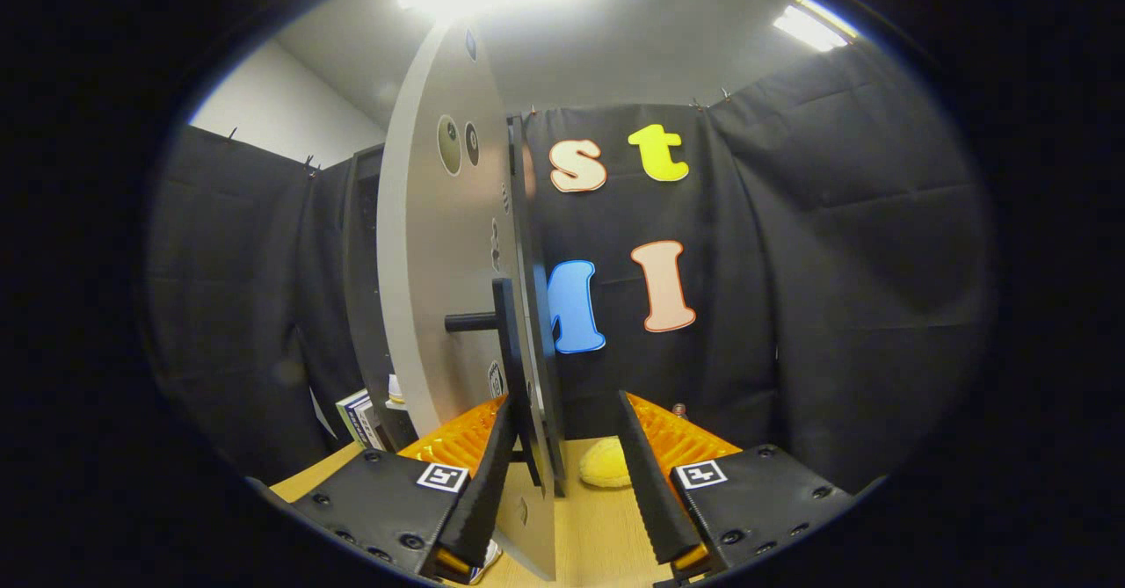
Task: Open the shoe cabinet door, grab the shoes and put them into the shoe cabinet, then close the shoe cabinet door.
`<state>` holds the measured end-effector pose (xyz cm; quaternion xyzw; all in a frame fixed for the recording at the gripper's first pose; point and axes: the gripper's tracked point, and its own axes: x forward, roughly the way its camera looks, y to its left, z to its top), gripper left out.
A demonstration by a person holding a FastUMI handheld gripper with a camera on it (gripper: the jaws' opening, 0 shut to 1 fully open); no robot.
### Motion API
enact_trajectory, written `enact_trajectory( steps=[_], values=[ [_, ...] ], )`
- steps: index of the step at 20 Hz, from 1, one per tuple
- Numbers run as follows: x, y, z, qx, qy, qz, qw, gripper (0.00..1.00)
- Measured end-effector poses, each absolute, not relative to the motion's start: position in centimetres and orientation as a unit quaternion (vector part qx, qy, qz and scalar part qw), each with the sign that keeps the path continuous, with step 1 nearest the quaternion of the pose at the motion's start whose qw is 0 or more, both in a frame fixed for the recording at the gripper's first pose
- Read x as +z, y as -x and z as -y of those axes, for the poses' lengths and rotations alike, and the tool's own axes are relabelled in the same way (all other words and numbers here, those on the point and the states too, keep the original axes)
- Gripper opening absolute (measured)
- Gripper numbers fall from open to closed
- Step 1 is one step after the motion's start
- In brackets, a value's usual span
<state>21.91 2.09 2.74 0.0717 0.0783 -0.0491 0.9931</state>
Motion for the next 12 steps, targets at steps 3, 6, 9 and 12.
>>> enact_trajectory(
  steps=[3,6,9,12],
  values=[
    [3.4,-21.7,-3.1,-0.046,-0.095,-0.064,0.992,0.84],
    [4.0,-21.7,-3.8,-0.034,-0.095,-0.047,0.994,0.85],
    [4.2,-21.6,-4.7,-0.013,-0.075,-0.04,0.996,0.97],
    [4.3,-21.6,-5.4,0.005,-0.052,-0.035,0.998,0.97]
  ],
)
